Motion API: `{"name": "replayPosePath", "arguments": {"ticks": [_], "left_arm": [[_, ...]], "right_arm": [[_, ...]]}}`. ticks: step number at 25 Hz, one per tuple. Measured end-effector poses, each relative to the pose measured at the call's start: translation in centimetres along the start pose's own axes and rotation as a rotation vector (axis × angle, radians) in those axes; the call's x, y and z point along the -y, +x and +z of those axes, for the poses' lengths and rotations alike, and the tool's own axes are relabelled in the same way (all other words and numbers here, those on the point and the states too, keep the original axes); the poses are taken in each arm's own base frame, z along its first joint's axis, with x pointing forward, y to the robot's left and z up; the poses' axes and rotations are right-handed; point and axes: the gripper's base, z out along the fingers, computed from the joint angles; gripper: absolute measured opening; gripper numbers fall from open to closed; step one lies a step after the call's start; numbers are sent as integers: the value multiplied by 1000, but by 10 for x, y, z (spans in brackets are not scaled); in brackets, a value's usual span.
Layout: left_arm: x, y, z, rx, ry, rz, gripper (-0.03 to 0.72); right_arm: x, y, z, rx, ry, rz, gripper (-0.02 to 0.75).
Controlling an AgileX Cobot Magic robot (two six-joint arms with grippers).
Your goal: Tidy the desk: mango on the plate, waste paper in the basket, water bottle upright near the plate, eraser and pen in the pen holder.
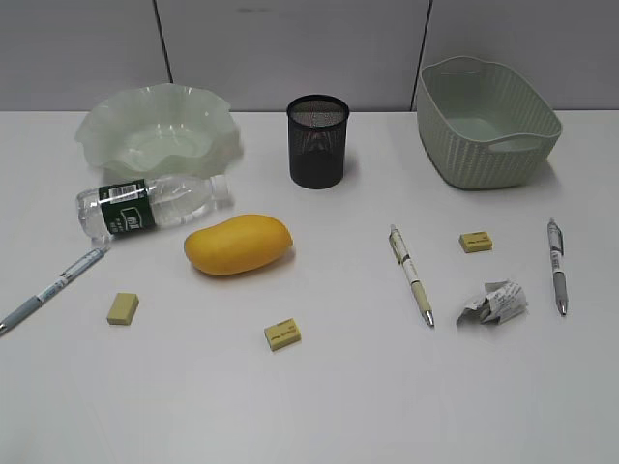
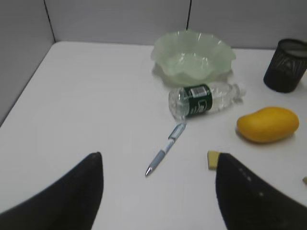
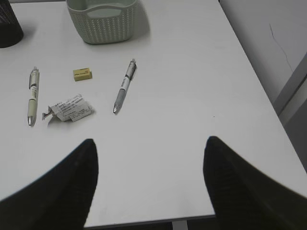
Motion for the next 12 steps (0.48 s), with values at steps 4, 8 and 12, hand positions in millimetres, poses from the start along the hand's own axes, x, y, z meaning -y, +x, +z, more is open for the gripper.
{"name": "replayPosePath", "arguments": {"ticks": [4,8,12], "left_arm": [[4,-25,17,36,15,-8,553],[9,-46,47,-13,43,-42,553],[18,-63,82,-129,107,-63,553]], "right_arm": [[0,0,0,0,0,0,540],[0,0,0,0,0,0,540],[0,0,0,0,0,0,540]]}}
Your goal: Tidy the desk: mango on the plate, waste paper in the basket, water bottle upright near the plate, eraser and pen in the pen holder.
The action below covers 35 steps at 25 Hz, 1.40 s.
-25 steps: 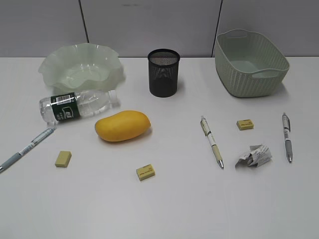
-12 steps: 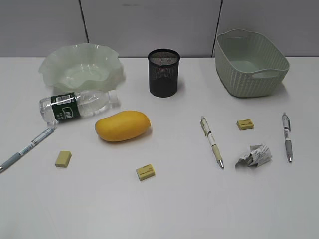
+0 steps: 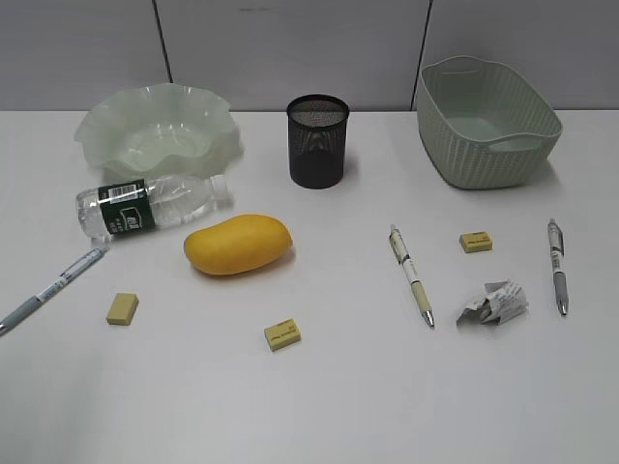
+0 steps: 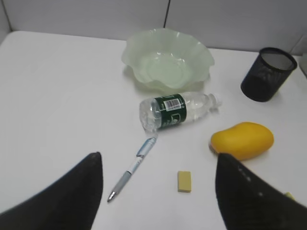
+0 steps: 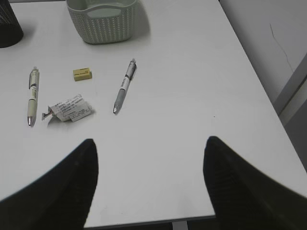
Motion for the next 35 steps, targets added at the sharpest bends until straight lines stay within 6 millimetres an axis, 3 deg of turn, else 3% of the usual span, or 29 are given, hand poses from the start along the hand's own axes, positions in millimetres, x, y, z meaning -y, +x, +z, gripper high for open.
{"name": "replayPosePath", "arguments": {"ticks": [6,14,21,25,35], "left_arm": [[9,-22,60,-195,107,-11,553],[27,-35,108,-302,252,46,553],[68,-36,140,-376,356,241,553],[87,-35,173,-452,369,373,554],[98,-12,251,-729,404,631,615]], "right_arm": [[0,0,0,0,0,0,540],[0,0,0,0,0,0,540],[0,0,0,0,0,0,540],[0,0,0,0,0,0,540],[0,0,0,0,0,0,540]]}}
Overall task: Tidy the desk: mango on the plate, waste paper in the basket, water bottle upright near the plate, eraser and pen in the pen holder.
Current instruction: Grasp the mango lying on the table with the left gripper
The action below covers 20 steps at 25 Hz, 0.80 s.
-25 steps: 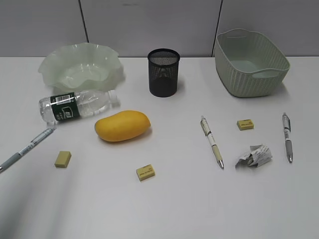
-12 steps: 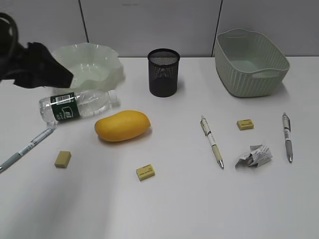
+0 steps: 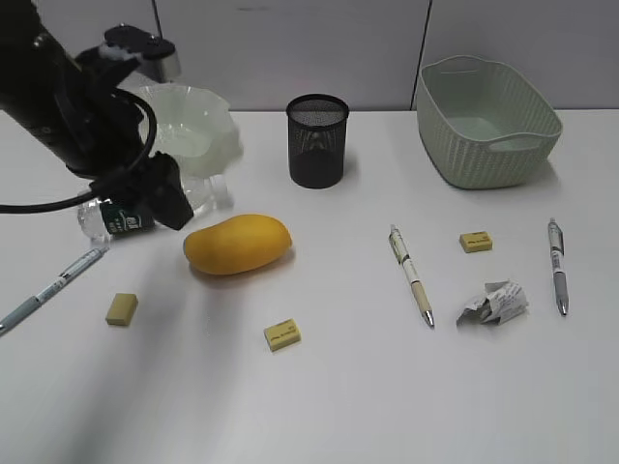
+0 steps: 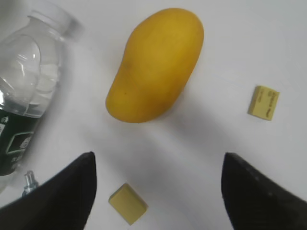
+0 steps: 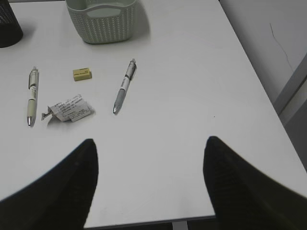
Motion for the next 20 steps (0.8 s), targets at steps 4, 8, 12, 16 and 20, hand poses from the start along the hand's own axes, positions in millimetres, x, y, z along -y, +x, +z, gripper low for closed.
{"name": "replayPosePath", "arguments": {"ticks": [4,8,12,16,20], "left_arm": [[-5,2,20,-50,0,49,615],[-4,-3,35,-35,-12,91,617],[-2,-11,48,-25,-15,123,636],[-4,-14,66,-61,-34,172,671],[-10,-17,84,-91,-47,199,672]], "right_arm": [[0,0,0,0,0,0,540],[0,0,0,0,0,0,540],[0,0,0,0,0,0,540],[0,0,0,0,0,0,540],[0,0,0,0,0,0,540]]}}
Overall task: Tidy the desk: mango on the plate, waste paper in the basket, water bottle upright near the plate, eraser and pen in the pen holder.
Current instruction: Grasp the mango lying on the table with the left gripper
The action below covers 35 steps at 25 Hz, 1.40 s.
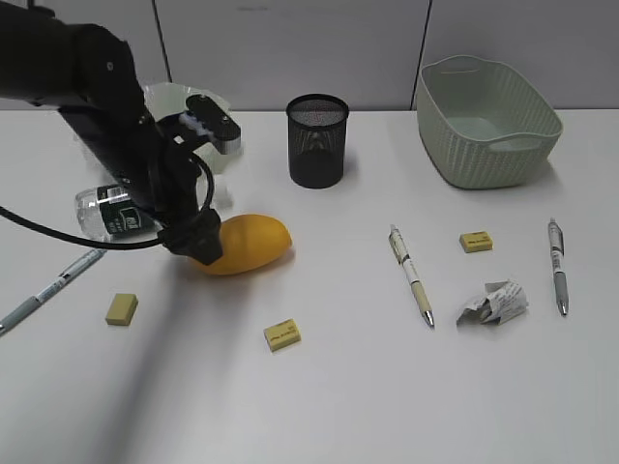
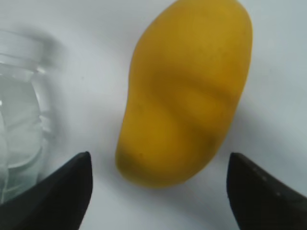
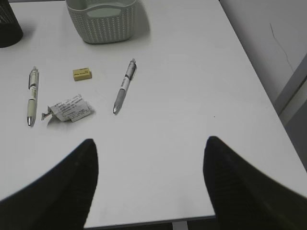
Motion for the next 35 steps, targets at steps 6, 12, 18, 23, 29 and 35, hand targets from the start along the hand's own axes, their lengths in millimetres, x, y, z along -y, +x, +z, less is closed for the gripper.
{"name": "replayPosePath", "arguments": {"ticks": [6,12,18,23,29,35], "left_arm": [[-7,-8,16,-13,4,7,672],[-8,-8,31,-37,25,15,672],[-6,-6,44,-45,52,0,666],[-7,-7,44,-32,48,-6,587],[-5,-7,43,-39,68,-19,568],[-1,-12,24,-8,100,-52,565]], "right_arm": [[0,0,0,0,0,0,540],[0,0,0,0,0,0,540],[0,0,0,0,0,0,540],[0,0,0,0,0,0,540],[0,0,0,0,0,0,540],[0,0,0,0,0,0,540]]}}
